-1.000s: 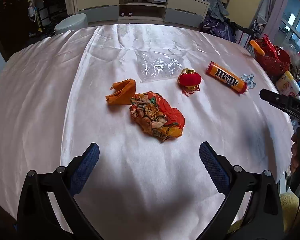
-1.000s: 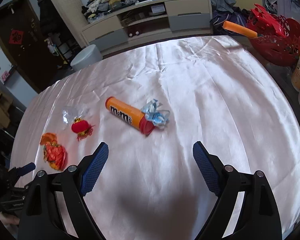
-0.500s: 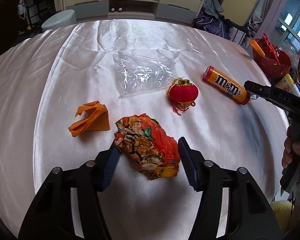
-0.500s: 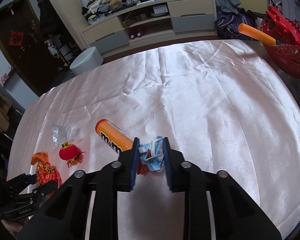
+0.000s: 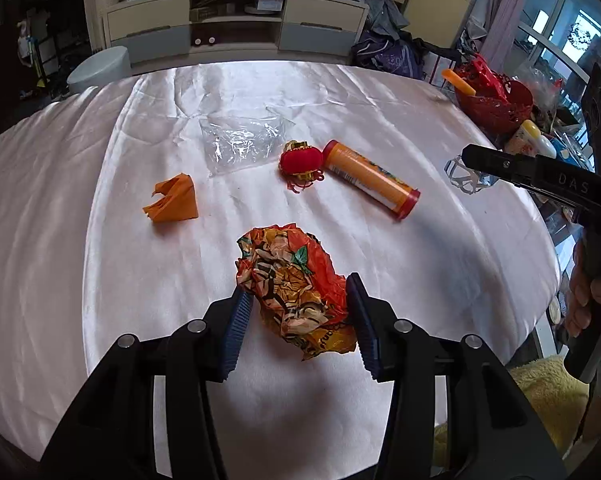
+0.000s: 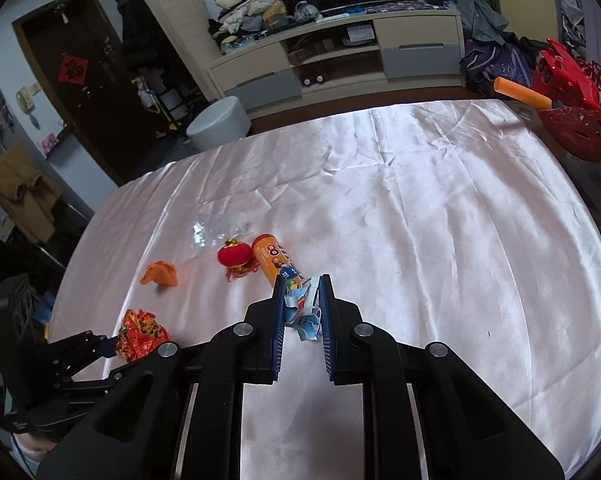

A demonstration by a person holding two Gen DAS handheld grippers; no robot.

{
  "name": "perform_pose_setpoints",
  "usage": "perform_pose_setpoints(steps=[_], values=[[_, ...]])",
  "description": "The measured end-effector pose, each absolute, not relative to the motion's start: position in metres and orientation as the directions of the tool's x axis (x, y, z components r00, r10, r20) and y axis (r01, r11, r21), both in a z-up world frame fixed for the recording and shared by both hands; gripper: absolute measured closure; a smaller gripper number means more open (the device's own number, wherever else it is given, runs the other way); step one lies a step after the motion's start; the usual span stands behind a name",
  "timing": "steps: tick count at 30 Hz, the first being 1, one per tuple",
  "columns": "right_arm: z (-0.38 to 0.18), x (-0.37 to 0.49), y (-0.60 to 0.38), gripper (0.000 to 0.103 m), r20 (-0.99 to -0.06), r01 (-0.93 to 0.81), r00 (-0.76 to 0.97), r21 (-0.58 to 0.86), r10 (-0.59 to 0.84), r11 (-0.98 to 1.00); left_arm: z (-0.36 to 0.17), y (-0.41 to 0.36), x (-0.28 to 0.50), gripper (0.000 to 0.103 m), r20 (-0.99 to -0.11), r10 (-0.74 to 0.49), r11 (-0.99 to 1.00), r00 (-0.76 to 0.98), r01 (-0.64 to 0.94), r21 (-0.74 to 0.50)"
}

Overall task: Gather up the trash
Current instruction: 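Lower both wrappers into the black bin and open both grippers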

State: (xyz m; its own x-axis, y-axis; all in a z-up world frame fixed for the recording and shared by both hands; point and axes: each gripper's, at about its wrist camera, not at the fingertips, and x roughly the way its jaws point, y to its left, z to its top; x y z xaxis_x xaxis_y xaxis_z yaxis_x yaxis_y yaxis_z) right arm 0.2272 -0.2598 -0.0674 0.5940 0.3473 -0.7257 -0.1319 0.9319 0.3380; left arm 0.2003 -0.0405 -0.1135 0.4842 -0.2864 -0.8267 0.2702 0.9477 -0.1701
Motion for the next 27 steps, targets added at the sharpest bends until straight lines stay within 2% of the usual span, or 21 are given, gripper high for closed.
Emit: perform_pose_setpoints(steps=[14,21,27], values=[[-0.033,0.108,-0.228,0.085,-0.693,-0.224,0.604,0.328,0.395,0.918,-0.078,-0.022,0.088,0.058,-0.781,-0.305,0.946,0.544,0.268,-0.183],[-0.049,0.062,-0.215,0.085,-0.706,-0.242,0.565,0.351,0.426,0.904,-0.089,-0.013,0.037,0.058,-0.788,-0.308,0.945,0.534,0.268,-0.188],[-0.08,0.031,-0.193,0.085,-0.739,-0.264,0.504,0.362,0.448,0.894,-0.12,-0.002,0.003,0.058,-0.82,-0.296,0.949,0.49,0.245,-0.197]])
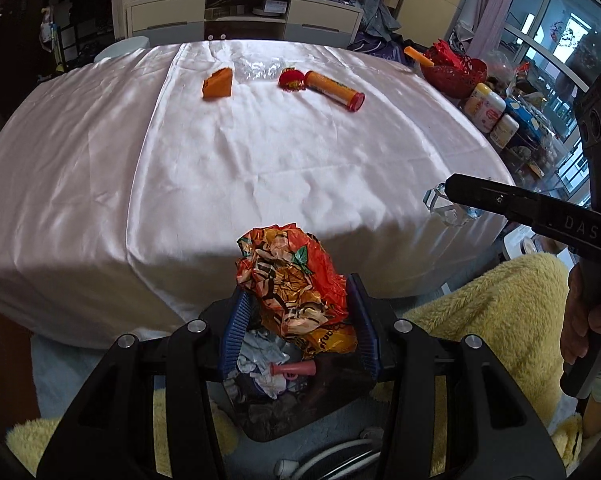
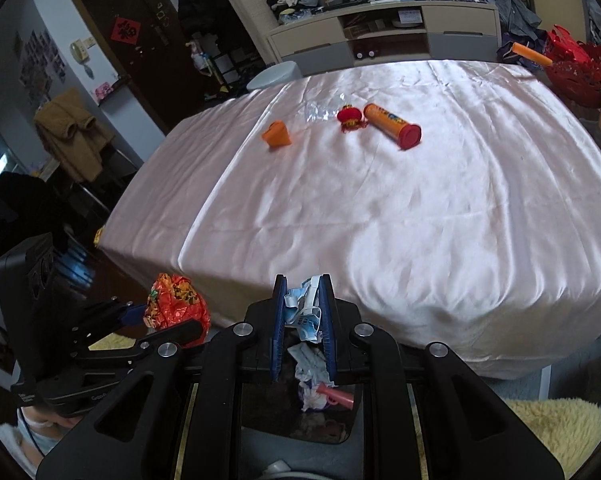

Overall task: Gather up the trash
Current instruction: 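Lower both wrappers into the black bin and open both grippers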

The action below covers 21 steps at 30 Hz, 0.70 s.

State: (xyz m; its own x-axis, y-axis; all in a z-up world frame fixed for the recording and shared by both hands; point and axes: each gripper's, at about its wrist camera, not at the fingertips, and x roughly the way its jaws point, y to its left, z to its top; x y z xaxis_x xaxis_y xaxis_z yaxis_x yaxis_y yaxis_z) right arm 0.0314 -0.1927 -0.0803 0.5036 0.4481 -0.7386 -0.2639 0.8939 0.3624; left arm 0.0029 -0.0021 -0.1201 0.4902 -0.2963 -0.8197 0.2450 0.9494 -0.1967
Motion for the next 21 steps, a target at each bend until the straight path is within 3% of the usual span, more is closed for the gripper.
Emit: perform_pose_setpoints(steps=[21], values=[[-0.188,0.01,-0.144,0.085,-0.842,-0.235,0.331,0.364,0.426,0.901,-0.23,0.005,-0.027,0.058,-0.914,-0.279,0.957,0.295,0.165,-0.239]])
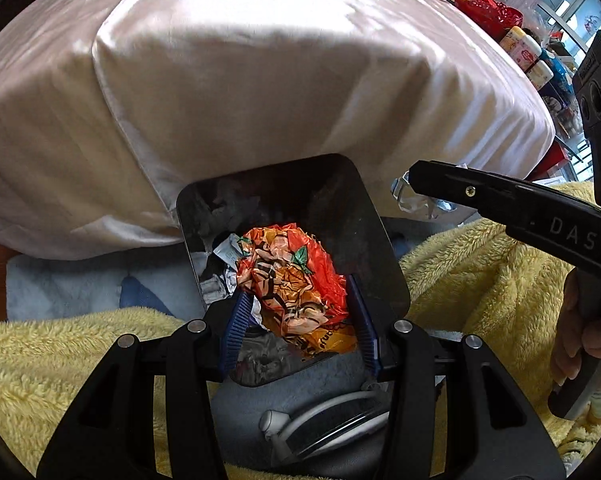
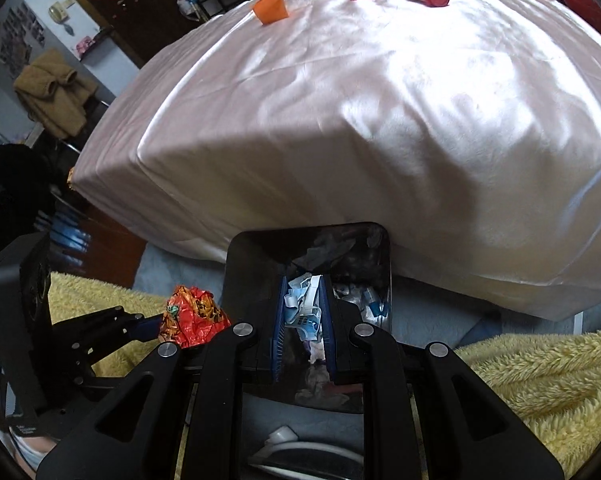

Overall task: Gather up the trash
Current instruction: 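Lower both wrappers into the black bin and open both grippers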

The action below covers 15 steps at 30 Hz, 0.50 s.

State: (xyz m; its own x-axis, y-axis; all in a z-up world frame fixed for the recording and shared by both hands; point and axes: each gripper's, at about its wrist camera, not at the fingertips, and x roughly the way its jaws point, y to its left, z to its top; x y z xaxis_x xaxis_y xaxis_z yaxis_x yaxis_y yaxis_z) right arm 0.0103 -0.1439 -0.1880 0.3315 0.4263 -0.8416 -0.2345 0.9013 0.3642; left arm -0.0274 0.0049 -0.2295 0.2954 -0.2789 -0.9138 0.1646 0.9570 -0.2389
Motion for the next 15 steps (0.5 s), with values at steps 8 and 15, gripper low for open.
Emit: perform_pose_setpoints(steps=[8,15], values=[[-0.198,0.016,-0.138,0.082,-0.861,-0.232,0.311,0.341,0.402,0.911,-0.243,0.007,-0.023,0.054,-0.93,-0.273,0.959,0.245,0.149,-0.242],[-0.198,0.021,-0.14,0.052,-0.86,-0.215,0.323,0.341,0.396,0.915,-0.239,0.003,-0.023,0.031,-0.933,-0.248,0.964,0.26,0.159,-0.212]])
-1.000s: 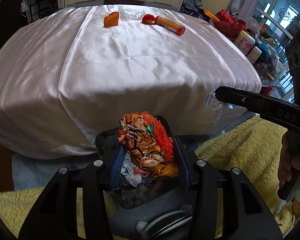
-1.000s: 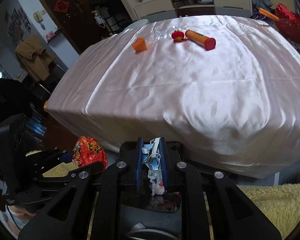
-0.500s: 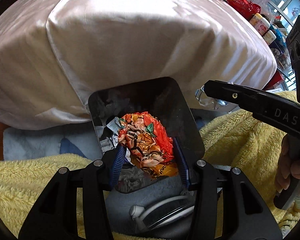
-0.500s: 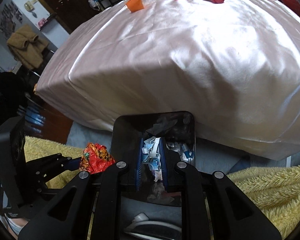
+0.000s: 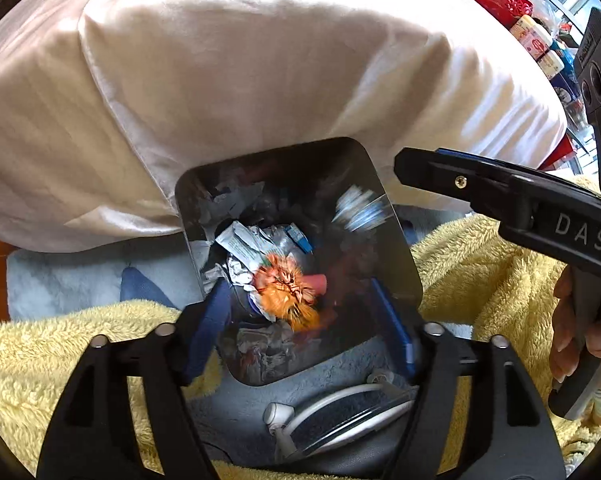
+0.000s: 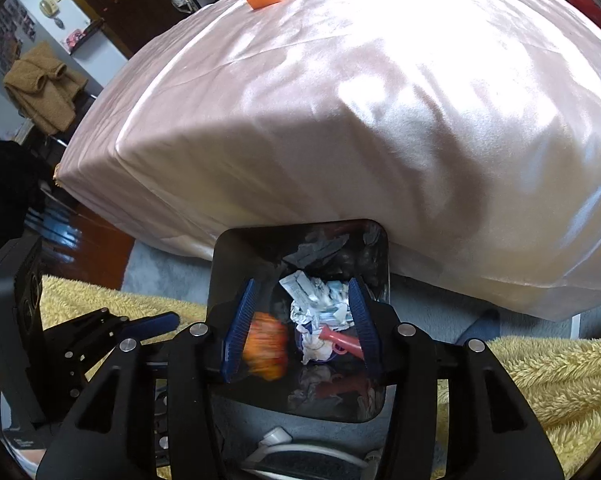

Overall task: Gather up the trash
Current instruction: 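Lower both wrappers into the black bin and open both grippers, then grasp the orange cloth with the left gripper while the right gripper grasps the M&M's tube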

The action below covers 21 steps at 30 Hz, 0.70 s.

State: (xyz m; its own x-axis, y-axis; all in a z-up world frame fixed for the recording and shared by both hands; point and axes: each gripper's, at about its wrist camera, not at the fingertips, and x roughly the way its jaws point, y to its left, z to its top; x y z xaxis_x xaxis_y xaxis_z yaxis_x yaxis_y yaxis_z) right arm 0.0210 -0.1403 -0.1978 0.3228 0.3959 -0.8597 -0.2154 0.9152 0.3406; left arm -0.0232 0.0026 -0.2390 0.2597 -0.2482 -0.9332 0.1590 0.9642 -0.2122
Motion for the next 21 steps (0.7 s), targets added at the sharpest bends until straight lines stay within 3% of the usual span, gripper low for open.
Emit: perform_pose_setpoints(steps=[5,9,21], values=[[-0.188,0.025,-0.153,0.03,-0.855,-0.187,0.354,0.331,0.378,0.925,-0.228,0.009,-0.021,0.011,-0.93,-0.224,0.971,0.291,0.144,-0.189],[-0.167,0.031,-0.168,0.016,-0.833,-0.176,0.405,0.333,0.377,0.926,-0.211,0.018,-0.012,0.008,-0.919,-0.212,0.976,0.334,0.122,-0.18],[-0.104,0.108,-0.211,0.015,-0.775,-0.154,0.561,0.246,0.29,0.957,-0.144,0.044,0.061,0.008,-0.866,-0.167,0.986,0.471,0.069,-0.153]])
